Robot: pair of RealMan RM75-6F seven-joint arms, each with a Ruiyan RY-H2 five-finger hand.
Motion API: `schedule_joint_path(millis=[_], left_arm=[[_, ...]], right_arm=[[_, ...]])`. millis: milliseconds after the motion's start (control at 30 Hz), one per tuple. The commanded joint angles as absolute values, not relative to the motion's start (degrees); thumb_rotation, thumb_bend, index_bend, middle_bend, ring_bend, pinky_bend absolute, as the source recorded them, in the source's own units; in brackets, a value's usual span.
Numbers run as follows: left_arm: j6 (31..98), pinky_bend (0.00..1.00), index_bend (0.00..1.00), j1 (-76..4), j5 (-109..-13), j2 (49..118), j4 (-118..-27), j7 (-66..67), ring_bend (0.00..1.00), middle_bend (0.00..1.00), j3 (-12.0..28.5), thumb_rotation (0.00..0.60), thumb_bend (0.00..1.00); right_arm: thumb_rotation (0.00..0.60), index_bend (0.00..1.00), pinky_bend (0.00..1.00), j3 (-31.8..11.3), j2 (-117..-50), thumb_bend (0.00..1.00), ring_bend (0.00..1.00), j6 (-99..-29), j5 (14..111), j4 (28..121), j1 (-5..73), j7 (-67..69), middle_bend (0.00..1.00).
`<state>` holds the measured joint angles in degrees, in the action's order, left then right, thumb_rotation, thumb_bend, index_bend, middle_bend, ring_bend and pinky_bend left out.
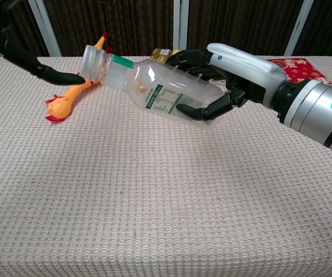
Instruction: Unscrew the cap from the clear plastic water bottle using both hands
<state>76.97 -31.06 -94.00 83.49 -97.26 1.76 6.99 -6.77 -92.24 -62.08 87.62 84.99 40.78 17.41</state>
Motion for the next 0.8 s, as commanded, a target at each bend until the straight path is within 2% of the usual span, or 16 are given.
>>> schedule_joint_path(millis=[33, 800], left_arm=[[76.9, 0.02, 0.23, -31.0, -93.8, 83.6, -97.1, 1.6, 0.03, 0.16, 7.0, 0.6, 0.0], [77.8, 0.02, 0.23, -31.2, -95.4, 82.8, -98.7, 1.6, 0.03, 0.16, 6.8, 0.6, 0.0]], right_arm=[[0.6, 0.48, 0.4, -6.6, -92.1, 0.46, 0.3, -62.1, 87.7, 85.2, 40.6, 17.5, 0.49], [0.6, 0.48, 0.4, -6.5, -93.2, 0.46, 0.31, -60.6, 86.9, 83.7, 41.1, 17.3, 0.49]])
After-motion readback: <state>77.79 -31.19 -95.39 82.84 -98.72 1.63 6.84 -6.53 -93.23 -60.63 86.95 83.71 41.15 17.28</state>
